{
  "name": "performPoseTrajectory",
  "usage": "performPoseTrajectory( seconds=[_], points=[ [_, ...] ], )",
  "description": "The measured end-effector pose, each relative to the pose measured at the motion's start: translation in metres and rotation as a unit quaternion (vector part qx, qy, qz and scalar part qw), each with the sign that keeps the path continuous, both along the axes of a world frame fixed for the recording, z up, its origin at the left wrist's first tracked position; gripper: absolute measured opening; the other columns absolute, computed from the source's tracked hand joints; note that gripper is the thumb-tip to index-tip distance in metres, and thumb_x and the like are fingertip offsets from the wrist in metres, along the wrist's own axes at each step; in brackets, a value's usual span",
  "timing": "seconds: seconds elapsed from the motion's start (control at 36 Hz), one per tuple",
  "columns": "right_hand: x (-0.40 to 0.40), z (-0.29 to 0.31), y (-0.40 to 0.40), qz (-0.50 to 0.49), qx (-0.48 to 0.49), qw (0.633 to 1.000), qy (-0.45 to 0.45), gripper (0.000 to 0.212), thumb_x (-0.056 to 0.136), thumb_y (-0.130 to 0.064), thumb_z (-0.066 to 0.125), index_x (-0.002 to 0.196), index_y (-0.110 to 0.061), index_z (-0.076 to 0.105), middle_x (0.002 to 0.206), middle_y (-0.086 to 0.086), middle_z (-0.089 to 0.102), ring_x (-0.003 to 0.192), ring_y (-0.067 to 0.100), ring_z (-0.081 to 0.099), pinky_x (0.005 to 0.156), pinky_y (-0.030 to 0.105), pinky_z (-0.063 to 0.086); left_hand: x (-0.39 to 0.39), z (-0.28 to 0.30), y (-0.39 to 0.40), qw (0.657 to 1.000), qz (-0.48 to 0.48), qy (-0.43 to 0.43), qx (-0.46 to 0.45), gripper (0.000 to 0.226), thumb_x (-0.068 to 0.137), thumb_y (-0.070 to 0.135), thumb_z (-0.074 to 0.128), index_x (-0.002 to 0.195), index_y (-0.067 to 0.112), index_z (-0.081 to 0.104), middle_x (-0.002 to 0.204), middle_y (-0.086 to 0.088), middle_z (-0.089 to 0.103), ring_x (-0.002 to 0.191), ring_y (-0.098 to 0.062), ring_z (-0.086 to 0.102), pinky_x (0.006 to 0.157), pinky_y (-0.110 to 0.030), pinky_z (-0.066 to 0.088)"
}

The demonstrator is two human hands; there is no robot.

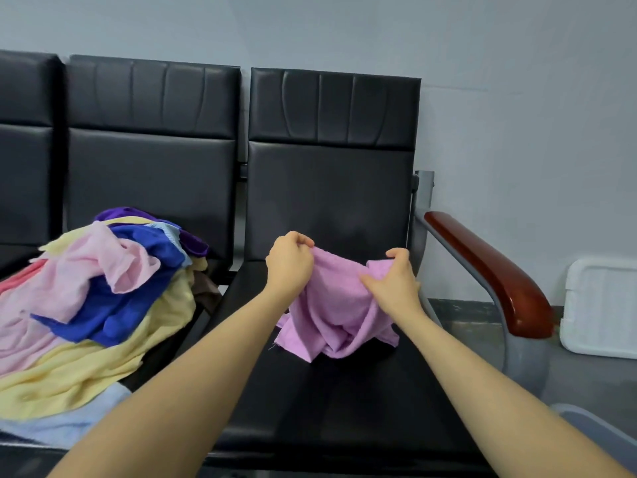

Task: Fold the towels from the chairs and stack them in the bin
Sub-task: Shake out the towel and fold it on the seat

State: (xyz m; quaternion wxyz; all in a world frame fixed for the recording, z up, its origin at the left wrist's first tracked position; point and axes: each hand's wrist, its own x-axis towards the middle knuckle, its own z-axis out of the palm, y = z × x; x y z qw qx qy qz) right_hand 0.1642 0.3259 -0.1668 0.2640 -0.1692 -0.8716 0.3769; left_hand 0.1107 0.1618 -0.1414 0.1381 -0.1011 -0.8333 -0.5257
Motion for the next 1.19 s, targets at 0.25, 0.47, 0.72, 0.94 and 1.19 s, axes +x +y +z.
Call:
performPoseTrajectory(
  seconds=[0.25,0.47,0.72,0.94,1.19],
  points=[
    [0.006,-0.005,0.006,-0.055,-0.001,0.998,0.042,0.015,0.101,-0.017,0.038,0.108,-0.008,0.049,0.095,0.004,0.053,0.084,0.019,0.055,0.066,0.029,0.046,-0.002,-0.012,-0.011,0.995,0.024,0.04,-0.088,0.029,0.094,0.005,0.04,0.118,0.005,0.056,0.119,-0.013,0.05,0.106,-0.031,0.052,0.092,-0.034,0.042],
    [0.007,0.029,0.007,-0.082,-0.101,0.983,0.132,0.012,0.1,-0.018,0.041,0.095,-0.011,0.049,0.087,0.0,0.053,0.081,0.018,0.052,0.068,0.029,0.041,0.0,0.02,-0.018,0.982,0.088,0.127,-0.106,0.031,0.099,0.015,0.034,0.118,0.016,0.058,0.109,-0.005,0.065,0.097,-0.029,0.059,0.086,-0.042,0.046],
    [0.016,0.064,0.002,-0.017,-0.12,0.971,0.204,0.003,0.091,-0.014,0.058,0.093,-0.014,0.06,0.091,0.002,0.064,0.085,0.017,0.06,0.075,0.027,0.05,0.018,0.066,-0.011,0.989,-0.001,0.151,-0.004,0.04,0.082,-0.004,0.035,0.076,0.022,0.065,0.098,-0.001,0.062,0.094,-0.021,0.059,0.089,-0.037,0.047],
    [0.032,0.082,-0.029,0.104,-0.1,0.958,0.247,0.034,0.088,0.005,0.044,0.096,-0.016,0.069,0.093,-0.005,0.068,0.092,0.007,0.062,0.083,0.02,0.048,0.046,0.064,0.02,0.967,-0.13,0.184,-0.12,0.018,0.091,0.03,0.056,0.091,0.016,0.066,0.09,0.015,0.049,0.097,-0.006,0.045,0.083,-0.027,0.017],
    [0.039,0.086,-0.03,0.156,-0.104,0.948,0.255,0.04,0.09,0.012,0.041,0.11,-0.012,0.066,0.097,-0.003,0.068,0.091,0.005,0.065,0.08,0.01,0.049,0.045,0.063,0.012,0.982,-0.056,0.136,-0.122,0.023,0.096,0.017,0.043,0.087,0.014,0.064,0.095,0.004,0.056,0.092,-0.014,0.05,0.079,-0.031,0.019]
  ],
)
